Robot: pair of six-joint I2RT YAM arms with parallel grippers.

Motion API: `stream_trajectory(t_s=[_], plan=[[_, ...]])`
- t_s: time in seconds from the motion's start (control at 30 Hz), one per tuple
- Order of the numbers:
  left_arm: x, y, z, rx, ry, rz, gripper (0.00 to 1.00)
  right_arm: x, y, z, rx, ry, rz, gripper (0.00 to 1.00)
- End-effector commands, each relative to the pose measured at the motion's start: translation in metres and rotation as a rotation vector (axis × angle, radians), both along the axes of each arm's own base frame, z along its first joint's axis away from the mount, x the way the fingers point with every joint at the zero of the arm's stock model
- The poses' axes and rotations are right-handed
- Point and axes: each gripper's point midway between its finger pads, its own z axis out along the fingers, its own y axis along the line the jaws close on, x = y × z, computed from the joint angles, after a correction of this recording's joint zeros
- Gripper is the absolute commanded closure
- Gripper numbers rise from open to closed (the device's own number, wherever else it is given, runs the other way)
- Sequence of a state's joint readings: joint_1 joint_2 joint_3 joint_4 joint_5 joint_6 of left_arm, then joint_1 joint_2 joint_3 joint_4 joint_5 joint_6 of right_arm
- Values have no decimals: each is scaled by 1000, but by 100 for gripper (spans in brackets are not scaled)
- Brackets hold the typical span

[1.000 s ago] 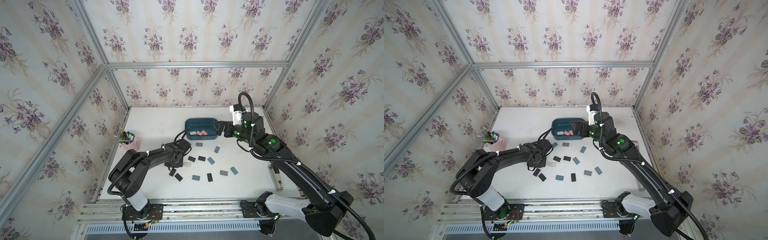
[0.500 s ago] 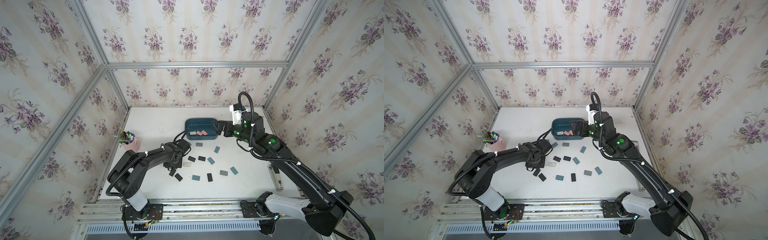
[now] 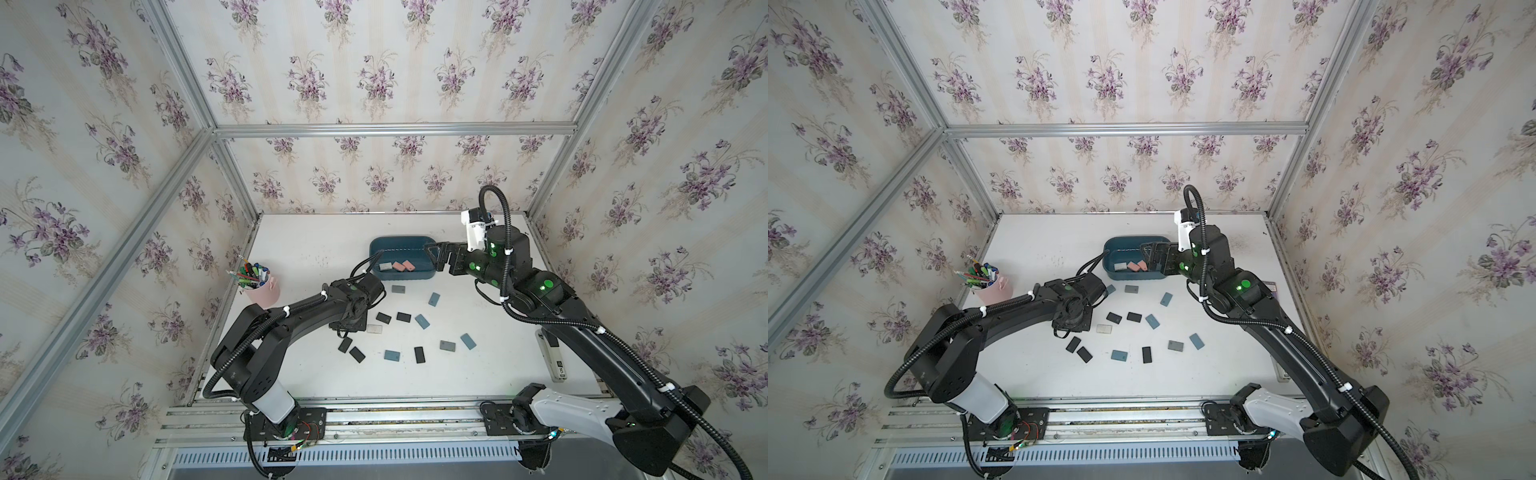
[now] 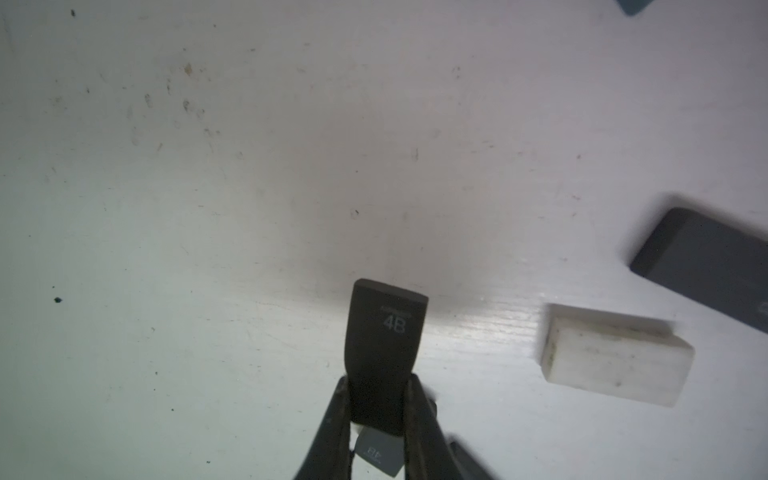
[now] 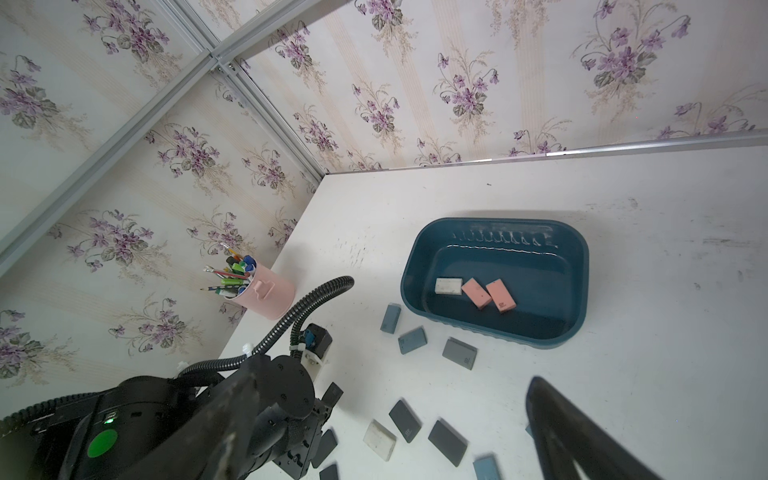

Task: Put the eraser in the storage box
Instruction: Pick up the eraser from the center of the board, then place the eraser in the storage box.

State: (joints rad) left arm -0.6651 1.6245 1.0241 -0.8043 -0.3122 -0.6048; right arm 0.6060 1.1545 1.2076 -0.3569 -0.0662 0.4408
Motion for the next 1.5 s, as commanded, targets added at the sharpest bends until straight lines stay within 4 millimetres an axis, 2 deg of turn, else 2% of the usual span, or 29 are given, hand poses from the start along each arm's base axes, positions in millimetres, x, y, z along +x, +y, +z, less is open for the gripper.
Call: stream_trajectory(t_s=[0.0,0.2,0.37,0.5,0.67,0.9,1.13,1.3,1.47], plan=[[1,2,6,21,-12,10,91,1,-2,7,5,-29,-10,0],[14,-7,29,9,-52,-4,91,0,-5,10,5,-37,-18,0],[37,-25,51,-13,-91,-17,91,-3,-8,15,11,-48,-24,0],[64,-42,76,0,-151,-39,91,-7,-12,23,16,-63,-31,0],[102,-63,95,52,-190,-79,90,-16,-24,34,28,-92,-53,0],[158,-99,99,112,-221,-156,90,-33,-41,52,48,-137,-80,0],[202,-130,81,173,-228,-243,86,-54,-62,75,91,-195,-110,0],[211,-138,58,202,-212,-293,82,-62,-70,81,105,-215,-122,0],[212,-145,55,237,-222,-345,76,-65,-72,80,115,-223,-127,0]])
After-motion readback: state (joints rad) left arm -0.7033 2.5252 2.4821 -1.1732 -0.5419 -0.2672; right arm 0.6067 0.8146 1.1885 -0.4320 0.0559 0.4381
